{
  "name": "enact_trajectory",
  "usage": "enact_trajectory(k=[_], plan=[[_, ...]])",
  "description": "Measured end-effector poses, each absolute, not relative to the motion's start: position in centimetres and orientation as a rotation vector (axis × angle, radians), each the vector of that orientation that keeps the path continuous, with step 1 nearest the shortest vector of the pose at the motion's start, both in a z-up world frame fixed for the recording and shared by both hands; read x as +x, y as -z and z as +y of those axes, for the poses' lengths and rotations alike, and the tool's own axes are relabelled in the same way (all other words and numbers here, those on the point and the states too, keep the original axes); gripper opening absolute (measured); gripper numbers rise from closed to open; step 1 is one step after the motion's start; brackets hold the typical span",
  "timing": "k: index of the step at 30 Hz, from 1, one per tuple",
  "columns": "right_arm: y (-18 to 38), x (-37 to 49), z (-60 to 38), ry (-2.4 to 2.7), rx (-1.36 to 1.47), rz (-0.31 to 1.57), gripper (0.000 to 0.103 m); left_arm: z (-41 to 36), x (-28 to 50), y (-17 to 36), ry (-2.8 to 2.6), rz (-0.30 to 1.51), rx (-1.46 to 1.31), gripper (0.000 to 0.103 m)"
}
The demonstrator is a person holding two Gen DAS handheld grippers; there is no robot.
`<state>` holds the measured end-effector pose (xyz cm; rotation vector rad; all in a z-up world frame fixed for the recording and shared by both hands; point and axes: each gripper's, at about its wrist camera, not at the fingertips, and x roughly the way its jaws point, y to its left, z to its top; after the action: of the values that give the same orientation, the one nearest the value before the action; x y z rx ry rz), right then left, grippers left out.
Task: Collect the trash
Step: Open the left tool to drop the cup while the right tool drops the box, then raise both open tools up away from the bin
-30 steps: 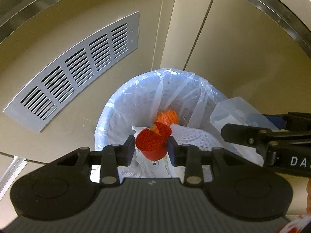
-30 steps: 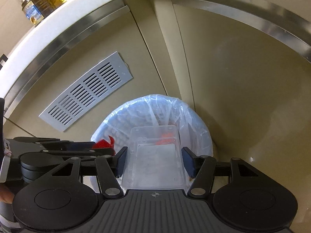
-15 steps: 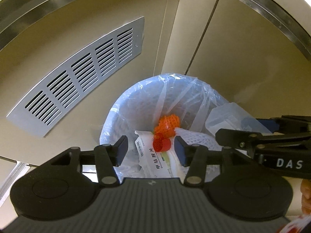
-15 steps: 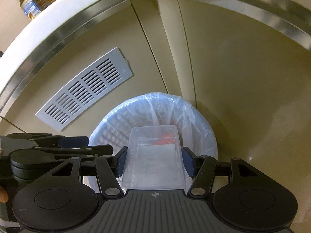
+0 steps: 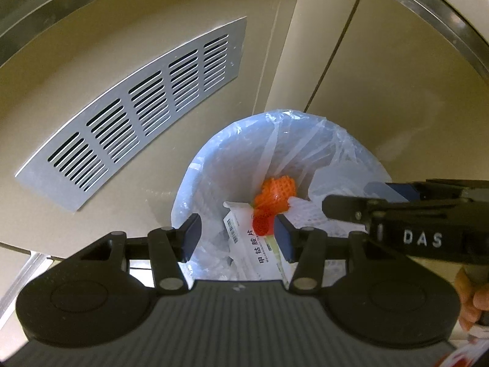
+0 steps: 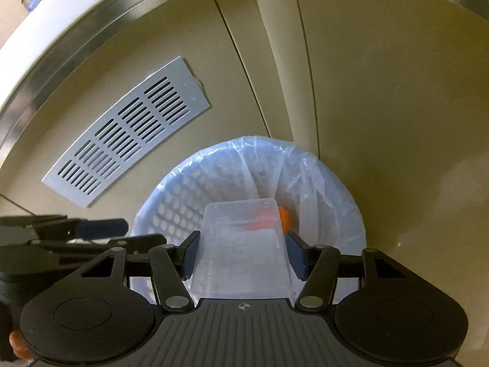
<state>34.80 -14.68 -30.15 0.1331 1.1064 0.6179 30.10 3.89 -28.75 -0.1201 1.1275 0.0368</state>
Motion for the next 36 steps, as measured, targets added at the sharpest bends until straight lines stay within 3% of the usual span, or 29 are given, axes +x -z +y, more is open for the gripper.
enact_trajectory(k=[4, 8, 36], plan=[[30.7, 35.3, -14.5, -0.617, 0.145, 1.110, 0.061, 4.1, 30.1, 28.6, -0.048, 1.130, -0.127, 0.048], [31.0, 35.4, -14.6, -0.611, 0.145, 1.107, 0.073, 4.3, 30.2, 28.6, -0.058, 1.131, -0.135, 0.048], [27.1, 34.2, -16.6, -0.626, 0.141, 1.059, 0.074, 2.7, 29.0, 25.9, -0.083, 1.100, -0.124, 0.048]])
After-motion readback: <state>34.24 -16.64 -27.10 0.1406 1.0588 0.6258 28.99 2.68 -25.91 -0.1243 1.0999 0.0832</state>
